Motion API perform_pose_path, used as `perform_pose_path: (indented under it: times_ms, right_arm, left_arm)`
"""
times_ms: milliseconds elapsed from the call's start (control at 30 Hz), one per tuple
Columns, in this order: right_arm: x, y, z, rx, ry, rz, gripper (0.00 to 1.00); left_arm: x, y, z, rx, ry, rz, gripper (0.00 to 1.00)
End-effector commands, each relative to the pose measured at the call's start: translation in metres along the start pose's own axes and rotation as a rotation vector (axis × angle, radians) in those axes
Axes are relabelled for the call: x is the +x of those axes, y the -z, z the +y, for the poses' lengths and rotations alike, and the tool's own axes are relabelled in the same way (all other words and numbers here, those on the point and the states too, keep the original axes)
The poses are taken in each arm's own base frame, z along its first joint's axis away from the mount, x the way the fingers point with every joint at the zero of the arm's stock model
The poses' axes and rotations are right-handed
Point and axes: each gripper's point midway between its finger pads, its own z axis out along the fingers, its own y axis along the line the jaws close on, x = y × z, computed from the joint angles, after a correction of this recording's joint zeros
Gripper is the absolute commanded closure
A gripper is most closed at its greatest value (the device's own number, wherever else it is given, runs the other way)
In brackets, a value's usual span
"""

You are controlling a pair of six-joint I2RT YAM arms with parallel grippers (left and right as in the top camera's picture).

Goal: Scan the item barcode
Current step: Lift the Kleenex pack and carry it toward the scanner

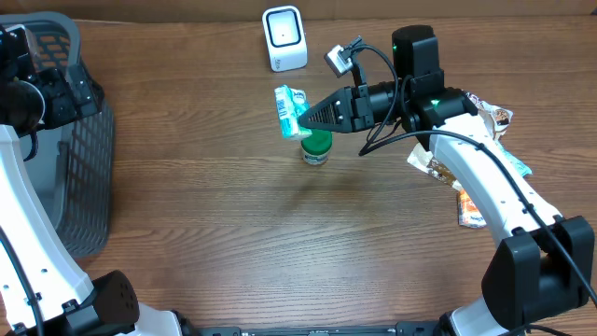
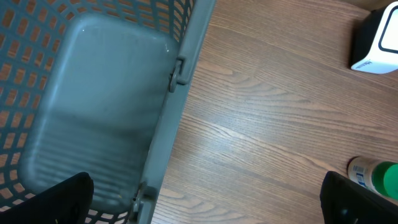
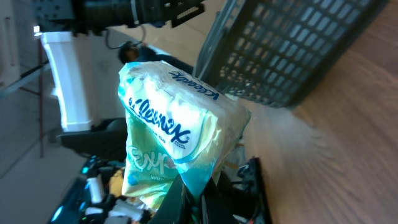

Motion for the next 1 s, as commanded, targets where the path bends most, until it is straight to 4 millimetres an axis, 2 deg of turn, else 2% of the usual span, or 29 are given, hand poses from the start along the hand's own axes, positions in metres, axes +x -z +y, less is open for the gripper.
perform_pose_path:
  times_ms: [0,300,567,600,700,867,967]
  right_arm:
    - [0.003,0.005,0.014,-0.067,-0.021,0.029,0.96]
    - [-0.004,0.009,0.016,-0.061,-0.053,0.02,0.96]
    - [-0.006,0.005,0.011,-0.035,-0.046,0.009,0.96]
    - [-0.006,0.001,0.006,-0.007,-0.049,-0.003,0.96]
    - [-0.008,-0.014,-0.03,0.183,-0.099,-0.067,0.96]
    - [0.022,-0.037,-0.093,0.589,-0.147,-0.054,0.96]
    - [0.033,-0.042,-0.105,0.741,-0.139,-0.026,0.96]
  left_arm:
    - [-0.001,-0.001,-0.001,0.004,-0.02,0.001,0.0]
    - [-0.001,-0.001,-0.001,0.004,-0.02,0.001,0.01]
    - [-0.001,-0.001,-0.001,0.004,-0.02,0.001,0.0]
    - [-0.001,-0.001,-0.001,0.004,-0.02,0.001,0.0]
    - [-0.001,-0.001,-0.001,0.004,-0.02,0.0,0.0]
    - [-0.001,-0.001,-0.001,0.004,-0.02,0.001,0.0]
    - [-0.001,-0.001,-0.001,0.004,-0.02,0.001,0.01]
